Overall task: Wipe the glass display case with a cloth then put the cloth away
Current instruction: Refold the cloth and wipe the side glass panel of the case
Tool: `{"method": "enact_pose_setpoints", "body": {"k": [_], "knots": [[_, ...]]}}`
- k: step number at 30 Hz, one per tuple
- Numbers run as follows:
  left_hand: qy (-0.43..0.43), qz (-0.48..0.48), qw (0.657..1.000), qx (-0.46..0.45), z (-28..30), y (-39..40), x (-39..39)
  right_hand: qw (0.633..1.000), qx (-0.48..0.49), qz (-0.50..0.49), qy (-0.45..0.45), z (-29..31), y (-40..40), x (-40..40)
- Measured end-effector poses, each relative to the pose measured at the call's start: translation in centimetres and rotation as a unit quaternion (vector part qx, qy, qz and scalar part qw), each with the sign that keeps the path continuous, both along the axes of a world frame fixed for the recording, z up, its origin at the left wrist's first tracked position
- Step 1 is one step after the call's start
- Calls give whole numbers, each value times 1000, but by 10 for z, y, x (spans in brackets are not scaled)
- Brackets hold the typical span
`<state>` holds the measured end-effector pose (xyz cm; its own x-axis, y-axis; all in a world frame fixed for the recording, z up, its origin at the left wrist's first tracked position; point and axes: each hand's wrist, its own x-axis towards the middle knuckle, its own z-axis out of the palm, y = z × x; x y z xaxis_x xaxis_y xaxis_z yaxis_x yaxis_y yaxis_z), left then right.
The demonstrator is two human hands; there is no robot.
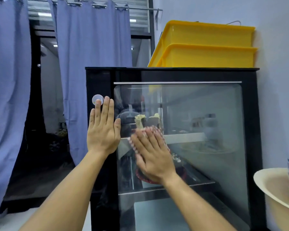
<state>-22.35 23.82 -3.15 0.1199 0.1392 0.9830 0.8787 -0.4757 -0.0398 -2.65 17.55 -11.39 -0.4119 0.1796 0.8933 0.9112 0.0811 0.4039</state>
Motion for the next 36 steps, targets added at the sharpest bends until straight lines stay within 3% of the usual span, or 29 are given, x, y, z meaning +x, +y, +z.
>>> {"method": "enact_pose_setpoints", "body": {"k": [2,6,9,10,11,13,15,16,17,19,21,22,23,24,25,27,29,30,32,33,36], "knots": [[3,-4,1000,1,1,0,-1,1000,27,-2,-6,42,4,13],[-7,-3,1000,8,1,1,0,976,51,-63,201,86,-9,94],[-8,-5,1000,8,0,1,2,893,90,-71,435,49,-22,109],[-11,-2,1000,7,0,0,2,882,98,-78,455,31,-21,92],[-12,-1,1000,8,1,0,1,901,95,-77,415,16,-17,69],[-12,-4,1000,9,0,1,2,979,28,-57,195,-1,-9,29],[-10,-6,1000,12,0,2,1,1000,3,-16,17,26,-5,26],[-9,-10,1000,10,0,2,0,1000,4,-25,1,47,-5,38],[-10,-13,1000,10,0,2,1,998,11,-49,29,66,-6,57],[-18,-10,1000,12,0,2,0,974,35,-71,213,83,-14,103],[-19,-7,1000,12,0,1,2,873,73,-59,479,67,-26,134],[-22,-5,1000,12,0,0,3,817,90,-56,566,56,-28,131],[-22,-3,1000,13,1,0,3,795,91,-61,596,44,-29,117],[-20,-2,1000,12,1,-1,3,814,78,-68,572,34,-28,100],[-18,-1,1000,11,2,-1,3,858,55,-68,507,29,-24,86],[-15,-2,1000,7,1,-1,1,947,8,-69,315,34,-17,75],[-13,0,1000,7,0,0,1,981,-4,-64,184,65,-18,91],[-13,-1,1000,9,0,0,1,982,-6,-70,177,80,-21,106],[-14,-6,1000,12,0,0,1,957,-9,-82,279,97,-30,141],[-15,-5,1000,11,0,0,1,924,-6,-77,375,96,-34,156],[-16,1,1000,8,0,0,2,756,40,-49,652,65,-36,145]]}}
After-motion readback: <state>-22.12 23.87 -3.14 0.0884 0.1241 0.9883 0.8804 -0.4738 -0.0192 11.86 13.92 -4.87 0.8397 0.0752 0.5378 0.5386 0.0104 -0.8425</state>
